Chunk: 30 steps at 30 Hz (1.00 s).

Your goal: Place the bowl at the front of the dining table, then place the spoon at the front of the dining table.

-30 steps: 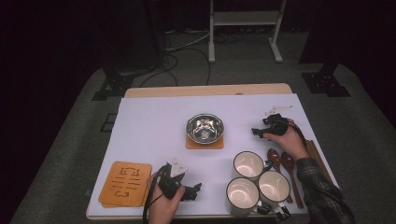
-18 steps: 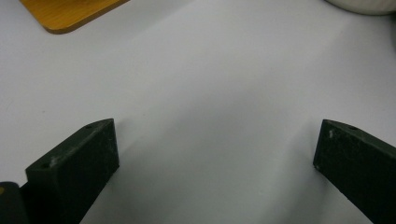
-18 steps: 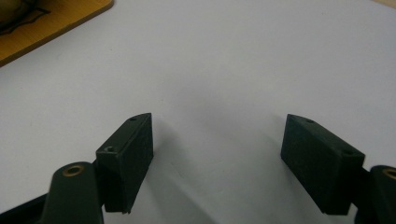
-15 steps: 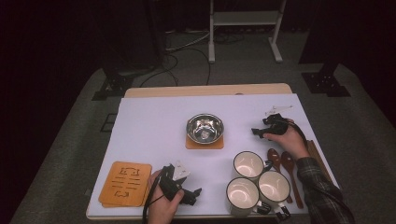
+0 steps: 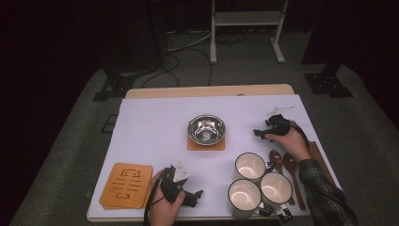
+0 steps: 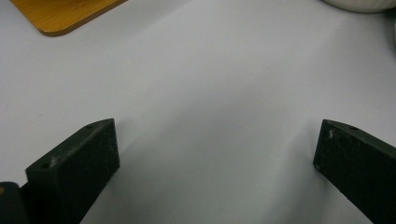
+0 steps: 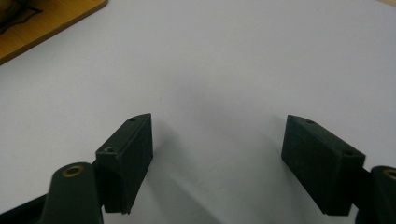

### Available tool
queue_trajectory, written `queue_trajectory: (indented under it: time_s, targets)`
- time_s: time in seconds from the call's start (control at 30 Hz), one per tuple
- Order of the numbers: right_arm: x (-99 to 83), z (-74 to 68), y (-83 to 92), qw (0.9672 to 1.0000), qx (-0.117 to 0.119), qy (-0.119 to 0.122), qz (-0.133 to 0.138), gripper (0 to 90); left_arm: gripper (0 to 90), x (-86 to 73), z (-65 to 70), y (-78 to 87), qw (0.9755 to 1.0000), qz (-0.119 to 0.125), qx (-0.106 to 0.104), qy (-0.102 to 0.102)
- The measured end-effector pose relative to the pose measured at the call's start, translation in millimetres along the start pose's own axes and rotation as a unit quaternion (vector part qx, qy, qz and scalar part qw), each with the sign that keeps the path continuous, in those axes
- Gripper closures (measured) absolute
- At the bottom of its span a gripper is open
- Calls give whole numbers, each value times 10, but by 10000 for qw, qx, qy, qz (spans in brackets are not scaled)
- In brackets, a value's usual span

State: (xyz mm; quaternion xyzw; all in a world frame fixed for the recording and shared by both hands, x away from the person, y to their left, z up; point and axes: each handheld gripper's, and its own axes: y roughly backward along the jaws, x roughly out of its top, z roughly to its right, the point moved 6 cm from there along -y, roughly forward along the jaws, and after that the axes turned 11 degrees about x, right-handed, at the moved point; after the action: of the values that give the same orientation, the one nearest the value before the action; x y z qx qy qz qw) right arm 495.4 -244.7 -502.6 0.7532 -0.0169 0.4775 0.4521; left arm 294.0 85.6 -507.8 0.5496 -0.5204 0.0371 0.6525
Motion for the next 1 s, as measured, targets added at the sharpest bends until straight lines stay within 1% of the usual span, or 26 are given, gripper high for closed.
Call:
queue_trajectory:
  time_s: [0.03, 0.3, 0.43, 0.53, 0.6, 0.7, 1.0]
  targets:
    - [4, -4, 6, 10000, -11, -12, -50, 235, 0, 0, 0, 0, 10000, -2, 2, -2]
    - [63, -21, 90, 9998, -107, -163, -13, 235, 0, 0, 1, 0, 10000, 2, 3, 1]
    - [85, -36, 157, 9997, -140, -209, 70, 235, 0, 0, 2, 0, 10000, 5, 11, -8]
    - [93, -47, 199, 9993, -145, -309, 115, 235, 0, 0, 2, 0, 10000, 4, 10, -6]
    - [91, -52, 219, 9993, -160, -319, 95, 235, 0, 0, 2, 0, 10000, 1, 8, -8]
    - [88, -57, 255, 9991, -193, -353, 135, 235, 0, 0, 1, 0, 10000, -5, 4, -6]
    - [39, -76, 350, 9990, -229, -358, 141, 235, 0, -1, 2, 0, 10000, -20, 16, -30]
